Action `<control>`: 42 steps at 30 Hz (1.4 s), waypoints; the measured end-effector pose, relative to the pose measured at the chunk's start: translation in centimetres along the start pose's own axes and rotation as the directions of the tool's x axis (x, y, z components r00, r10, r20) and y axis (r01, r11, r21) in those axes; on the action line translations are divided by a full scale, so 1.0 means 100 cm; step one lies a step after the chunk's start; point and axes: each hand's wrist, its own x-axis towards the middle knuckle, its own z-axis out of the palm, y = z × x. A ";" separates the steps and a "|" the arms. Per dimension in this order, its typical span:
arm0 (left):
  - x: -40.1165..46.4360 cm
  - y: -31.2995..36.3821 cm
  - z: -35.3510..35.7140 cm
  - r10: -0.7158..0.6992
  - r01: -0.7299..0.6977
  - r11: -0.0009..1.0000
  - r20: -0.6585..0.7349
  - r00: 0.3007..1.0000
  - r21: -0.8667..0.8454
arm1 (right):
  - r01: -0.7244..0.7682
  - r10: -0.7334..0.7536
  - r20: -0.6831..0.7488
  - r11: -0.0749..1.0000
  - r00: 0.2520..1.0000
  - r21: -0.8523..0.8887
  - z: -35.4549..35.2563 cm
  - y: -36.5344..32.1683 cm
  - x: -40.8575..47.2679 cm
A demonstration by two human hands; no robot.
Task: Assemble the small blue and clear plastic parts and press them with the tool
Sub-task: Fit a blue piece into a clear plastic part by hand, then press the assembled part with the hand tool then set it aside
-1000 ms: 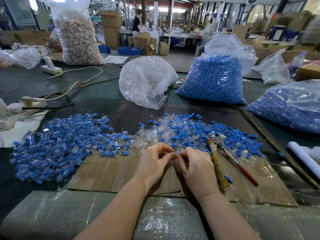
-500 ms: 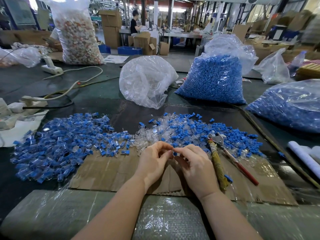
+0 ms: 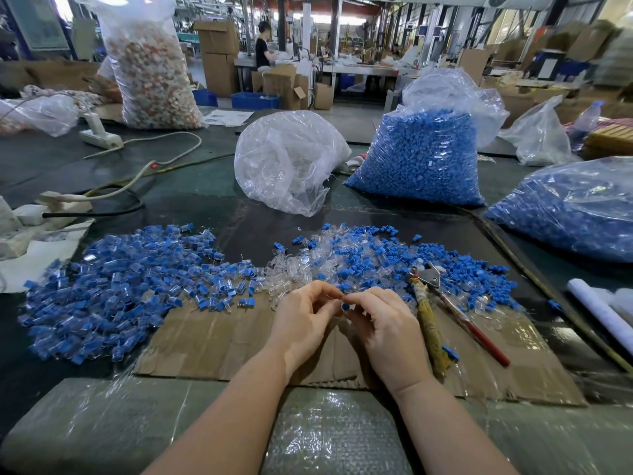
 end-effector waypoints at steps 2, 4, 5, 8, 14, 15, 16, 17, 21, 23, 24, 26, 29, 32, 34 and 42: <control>0.000 0.000 0.000 -0.001 0.001 1.000 0.001 1.000 0.002 | -0.001 0.001 0.005 1.000 1.000 0.000 0.000 0.000 0.000; 0.000 0.000 0.000 0.001 -0.001 1.000 0.000 1.000 0.011 | -0.007 0.007 0.012 1.000 1.000 -0.004 0.000 0.000 0.000; 0.000 0.000 0.000 0.003 -0.003 1.000 -0.001 1.000 0.014 | -0.008 0.008 0.015 1.000 1.000 -0.007 0.000 -0.001 0.000; 0.000 0.000 -0.001 0.003 -0.003 1.000 -0.001 1.000 0.002 | -0.005 0.005 0.009 1.000 1.000 -0.007 0.000 0.000 0.000; 0.001 0.000 -0.001 0.004 -0.004 1.000 0.002 1.000 -0.009 | -0.004 0.004 0.010 1.000 1.000 -0.008 0.000 -0.001 0.000; 0.001 0.000 -0.001 0.005 -0.005 1.000 0.003 1.000 -0.014 | -0.006 0.006 0.014 1.000 1.000 -0.007 -0.001 -0.001 0.000; 0.001 0.000 -0.001 0.006 -0.006 1.000 0.006 1.000 -0.020 | -0.007 0.007 0.020 1.000 1.000 -0.008 -0.001 -0.001 0.000; 0.001 0.000 -0.001 0.007 -0.006 1.000 0.009 1.000 -0.025 | -0.008 0.008 0.029 1.000 1.000 -0.009 -0.001 -0.001 0.000; 0.001 -0.002 -0.001 0.003 -0.002 0.999 0.008 1.000 -0.044 | -0.022 0.023 0.037 0.999 0.999 -0.030 -0.001 -0.001 0.001; 0.001 -0.003 -0.001 -0.011 0.011 0.996 0.006 1.000 -0.087 | -0.062 0.063 0.002 0.996 0.998 -0.066 -0.002 -0.001 0.002; 0.001 -0.004 -0.001 -0.014 0.015 0.995 0.006 1.000 -0.094 | -0.105 0.103 -0.032 0.989 0.994 -0.100 -0.004 0.000 0.004; 0.002 -0.005 -0.001 -0.013 0.013 0.997 0.004 1.000 -0.071 | -0.250 0.232 -0.110 0.948 0.966 -0.199 -0.012 0.002 0.008; 0.002 -0.007 -0.001 -0.018 0.017 0.997 -0.005 1.000 -0.073 | -0.494 0.528 -0.092 0.701 0.844 -0.514 -0.033 0.013 0.014; 0.003 -0.007 0.000 -0.028 0.026 0.994 -0.011 1.000 -0.104 | -0.527 0.772 0.051 0.479 0.634 -0.702 -0.053 0.025 0.016; 0.003 -0.007 0.001 -0.032 0.030 0.994 -0.010 0.999 -0.104 | -0.519 0.819 0.123 0.463 0.561 -0.719 -0.059 0.031 0.017; 0.004 -0.005 0.001 -0.045 0.042 0.992 -0.026 0.999 -0.116 | -0.506 0.808 0.086 0.443 0.582 -0.740 -0.055 0.032 0.020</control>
